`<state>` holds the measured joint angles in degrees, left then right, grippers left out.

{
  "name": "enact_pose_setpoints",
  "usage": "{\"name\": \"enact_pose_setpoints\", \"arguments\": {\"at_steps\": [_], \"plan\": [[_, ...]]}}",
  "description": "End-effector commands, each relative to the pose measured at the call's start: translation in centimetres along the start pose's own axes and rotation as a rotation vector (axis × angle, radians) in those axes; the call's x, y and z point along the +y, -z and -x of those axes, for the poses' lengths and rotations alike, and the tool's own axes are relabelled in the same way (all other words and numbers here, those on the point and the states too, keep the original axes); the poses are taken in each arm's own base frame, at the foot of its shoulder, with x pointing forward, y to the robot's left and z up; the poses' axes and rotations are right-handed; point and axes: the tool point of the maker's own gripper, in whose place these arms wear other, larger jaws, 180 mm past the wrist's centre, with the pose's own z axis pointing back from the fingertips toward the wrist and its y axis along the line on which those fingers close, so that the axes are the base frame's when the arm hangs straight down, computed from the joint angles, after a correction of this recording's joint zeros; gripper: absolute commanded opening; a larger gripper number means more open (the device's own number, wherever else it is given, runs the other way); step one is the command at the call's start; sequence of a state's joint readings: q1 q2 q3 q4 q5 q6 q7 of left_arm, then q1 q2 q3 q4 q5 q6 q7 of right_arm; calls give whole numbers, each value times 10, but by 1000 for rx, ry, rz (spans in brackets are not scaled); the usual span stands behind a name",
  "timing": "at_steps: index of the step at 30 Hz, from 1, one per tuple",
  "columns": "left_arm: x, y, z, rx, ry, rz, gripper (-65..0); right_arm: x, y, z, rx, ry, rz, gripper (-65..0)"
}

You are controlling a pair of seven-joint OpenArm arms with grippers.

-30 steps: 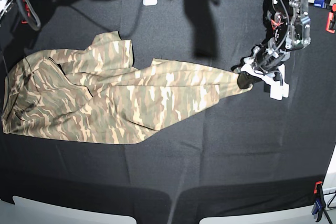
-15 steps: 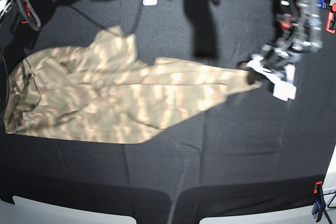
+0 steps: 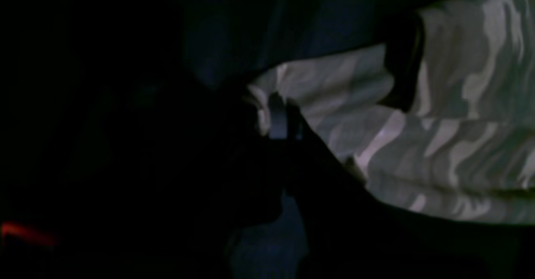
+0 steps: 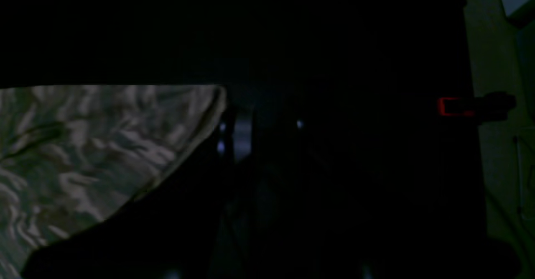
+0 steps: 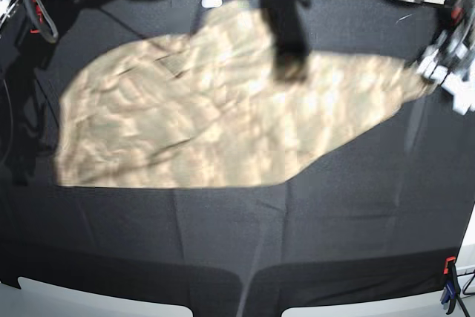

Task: Layout the t-shirt on the table in an organized manner, then fold the t-shirt properly
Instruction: 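Drag the shirt edge further with the left gripper, stretching the shirt flat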

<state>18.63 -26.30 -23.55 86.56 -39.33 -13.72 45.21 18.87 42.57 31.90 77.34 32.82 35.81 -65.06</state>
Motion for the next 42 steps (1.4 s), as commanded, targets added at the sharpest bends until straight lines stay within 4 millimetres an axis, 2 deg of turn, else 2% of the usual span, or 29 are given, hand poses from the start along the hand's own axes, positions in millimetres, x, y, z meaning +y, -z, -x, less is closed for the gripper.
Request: {"name": "enact_pose_setpoints", "arguments": {"at_steps": [1, 5, 9, 10, 13, 15, 17, 23, 42], "plan": [[8, -8, -3, -2, 25, -16, -650, -10, -13, -21, -60, -24, 24, -529], [12, -15, 13, 32, 20, 1, -650, -10, -13, -21, -61, -24, 23, -529], [2, -15, 7, 5, 70, 55, -650, -6, -13, -24, -74, -25, 5, -529], [0, -15, 4, -11, 80, 65, -626, -3, -13, -25, -84, -33, -13, -529], [6, -14, 2, -20, 125, 32, -385, 2, -13, -29, -105, -28, -40, -529], [16, -14, 1, -23, 197, -25, -311, 2, -13, -29, -105, -28, -40, -529], [25, -15, -1, -20, 269, -79, -306, 2, -13, -29, -105, -28, -40, -529], [11, -18, -7, -32, 266, -41, -307, 2, -13, -29, -105, -28, -40, -529], [8, -19, -10, -53, 247, -25, -307, 2, -13, -29, -105, -28, -40, -529]]}}
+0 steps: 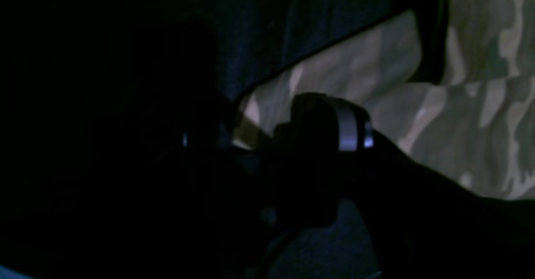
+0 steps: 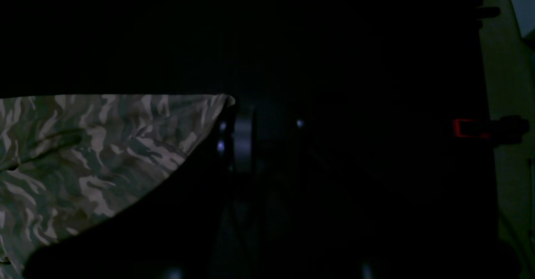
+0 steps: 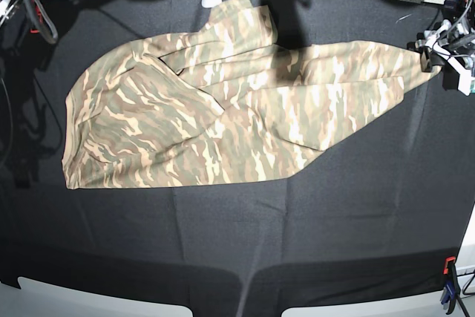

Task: Layout the t-shirt on the table in an organized manner, then fold the t-shirt properly
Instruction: 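Drag the shirt edge further with the left gripper, stretching the shirt flat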

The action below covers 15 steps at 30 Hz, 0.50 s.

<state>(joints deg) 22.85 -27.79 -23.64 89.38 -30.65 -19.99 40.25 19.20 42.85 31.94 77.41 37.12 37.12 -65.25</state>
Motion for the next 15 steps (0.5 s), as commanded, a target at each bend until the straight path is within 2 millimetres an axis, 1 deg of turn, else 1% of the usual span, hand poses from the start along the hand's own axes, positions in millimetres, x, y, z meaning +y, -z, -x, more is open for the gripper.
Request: {"name": "enact_pose_setpoints", "arguments": {"at_steps": [1, 4, 8, 15], "plan": [[4, -4, -15, -44, 20, -3, -307, -7, -10, -19, -56, -28, 17, -529], [1, -5, -15, -42, -8, 11, -307, -7, -10, -19, -55, -28, 17, -529], [-7, -7, -28, -85, -97, 67, -307, -7, -10, -19, -55, -28, 17, -529], [-5, -7, -29, -93, -99, 64, -307, -7, -10, -19, -56, -28, 17, -529]]}}
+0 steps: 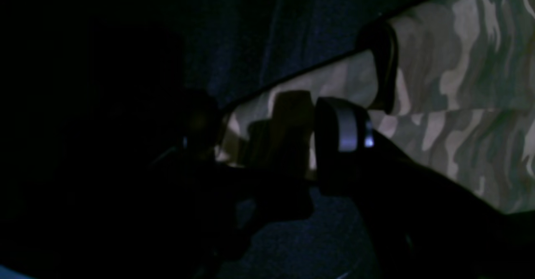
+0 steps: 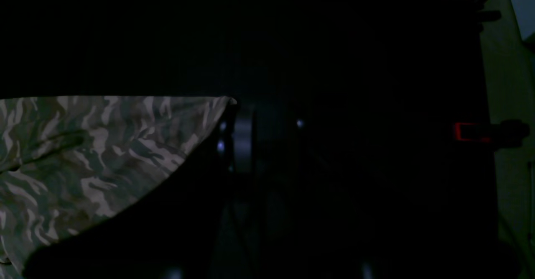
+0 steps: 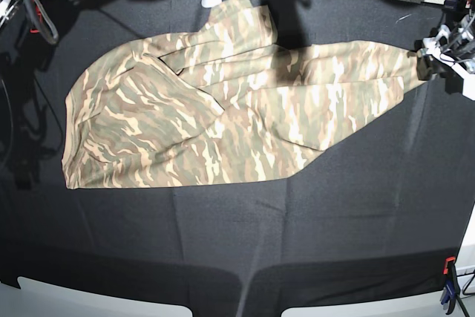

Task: Layout the t-shirt on the table in an organized manner, then fold the t-shirt properly
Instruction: 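Drag the shirt edge further with the left gripper, stretching the shirt flat, then release the shirt edge and raise the left gripper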

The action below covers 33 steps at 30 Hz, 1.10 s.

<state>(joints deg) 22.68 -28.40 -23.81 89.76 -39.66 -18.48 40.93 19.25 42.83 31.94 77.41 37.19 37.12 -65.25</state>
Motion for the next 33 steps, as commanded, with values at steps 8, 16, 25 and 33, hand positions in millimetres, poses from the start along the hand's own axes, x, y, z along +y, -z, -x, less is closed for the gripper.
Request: {"name": "enact_pose_setpoints", "arguments": {"at_steps": [8, 16, 25, 33], "plan": [[-13, -7, -19, -35, -10, 62, -307, -7, -11, -19, -54, -28, 18, -529], [-59, -24, -55, -147, 108, 215, -307, -7, -11, -19, -54, -28, 18, -529], [-63, -25, -32, -73, 97, 241, -307, -7, -11, -18, -54, -28, 18, -529], [-90, -37, -39, -121, 99, 380, -307, 41, -2, -38, -209, 29, -194, -529]]}}
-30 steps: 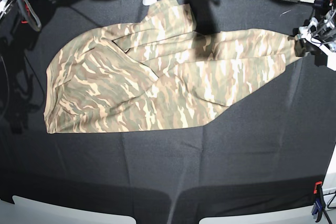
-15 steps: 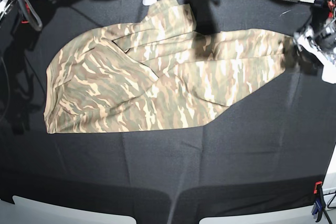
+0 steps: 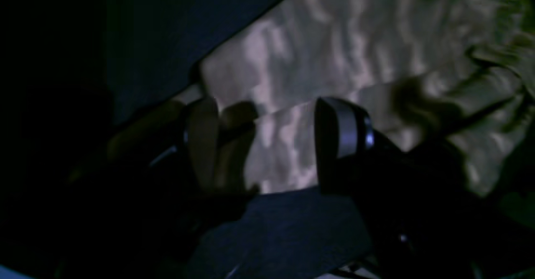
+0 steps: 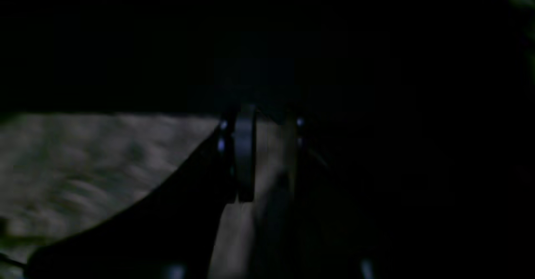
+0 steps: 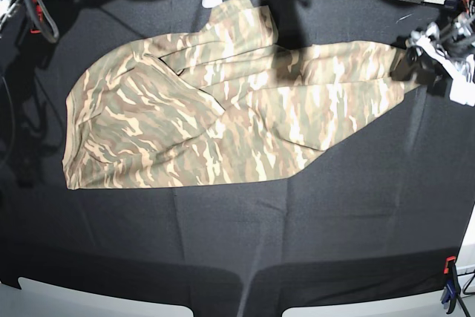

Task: Layout the t-shirt on the table in an organized manner, then fold the t-shirt properly
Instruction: 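Release the shirt edge and raise the left gripper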

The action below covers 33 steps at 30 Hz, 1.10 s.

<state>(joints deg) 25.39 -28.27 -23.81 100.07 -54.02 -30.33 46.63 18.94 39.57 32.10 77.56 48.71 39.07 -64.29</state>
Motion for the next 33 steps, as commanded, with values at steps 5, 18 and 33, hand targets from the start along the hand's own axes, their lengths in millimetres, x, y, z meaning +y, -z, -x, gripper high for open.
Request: {"name": "enact_pose_setpoints", "arguments": {"at_steps": [5, 18, 33], "plan": [[-24, -7, -34, -83, 105, 53, -307, 42, 27, -4, -95, 64, -125, -529], [-36, -16, -82, -226, 388, -52, -307, 95, 11, 54, 21, -98, -112, -529], [-27, -15, -72, -92, 626, -166, -311, 172, -91, 113, 251, -706, -41, -529]]}}
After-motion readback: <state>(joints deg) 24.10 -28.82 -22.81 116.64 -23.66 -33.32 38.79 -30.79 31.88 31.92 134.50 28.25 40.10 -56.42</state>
